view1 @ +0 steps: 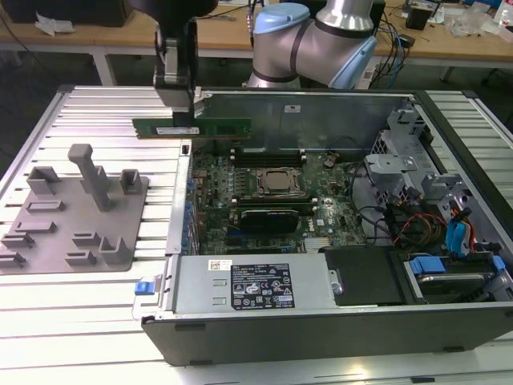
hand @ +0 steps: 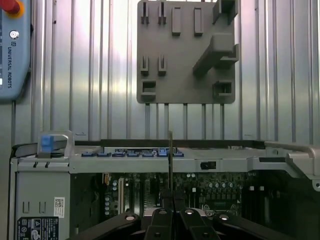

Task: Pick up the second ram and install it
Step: 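Pick up the second ram and move it above second insertion slot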

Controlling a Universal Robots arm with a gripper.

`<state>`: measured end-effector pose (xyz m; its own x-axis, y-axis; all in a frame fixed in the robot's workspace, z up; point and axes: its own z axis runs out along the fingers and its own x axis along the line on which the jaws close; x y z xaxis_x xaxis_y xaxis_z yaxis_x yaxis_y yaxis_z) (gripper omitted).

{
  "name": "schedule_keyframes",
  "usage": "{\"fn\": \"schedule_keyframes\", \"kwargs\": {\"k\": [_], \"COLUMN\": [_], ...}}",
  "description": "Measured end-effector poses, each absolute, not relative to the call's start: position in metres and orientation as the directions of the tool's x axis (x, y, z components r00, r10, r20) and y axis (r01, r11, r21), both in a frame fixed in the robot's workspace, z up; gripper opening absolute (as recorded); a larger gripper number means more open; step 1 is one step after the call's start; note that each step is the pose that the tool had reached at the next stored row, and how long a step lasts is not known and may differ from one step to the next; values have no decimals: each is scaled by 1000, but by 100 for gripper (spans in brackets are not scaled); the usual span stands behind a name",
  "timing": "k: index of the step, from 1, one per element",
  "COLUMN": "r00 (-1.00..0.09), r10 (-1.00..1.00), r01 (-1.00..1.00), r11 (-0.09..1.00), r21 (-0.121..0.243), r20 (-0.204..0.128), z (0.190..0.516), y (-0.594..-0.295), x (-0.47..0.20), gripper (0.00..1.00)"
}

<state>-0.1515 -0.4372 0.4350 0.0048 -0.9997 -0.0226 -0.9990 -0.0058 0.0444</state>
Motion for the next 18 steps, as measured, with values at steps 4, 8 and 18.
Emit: {"fn": "schedule_keyframes", "kwargs": {"k": [4,8,18], "r00": [5,5,5], "r10": [-1000,-1000,-1000], "r01": [-999,-999,-999], "r11": [-6,-6,-6], "r21": [44,44,46], "r20": [-23,-23,-23], "z": [434,430,420], "y": [-437,-437,-437], "x": [-129,-102,-52], "gripper": [9,9,9]}}
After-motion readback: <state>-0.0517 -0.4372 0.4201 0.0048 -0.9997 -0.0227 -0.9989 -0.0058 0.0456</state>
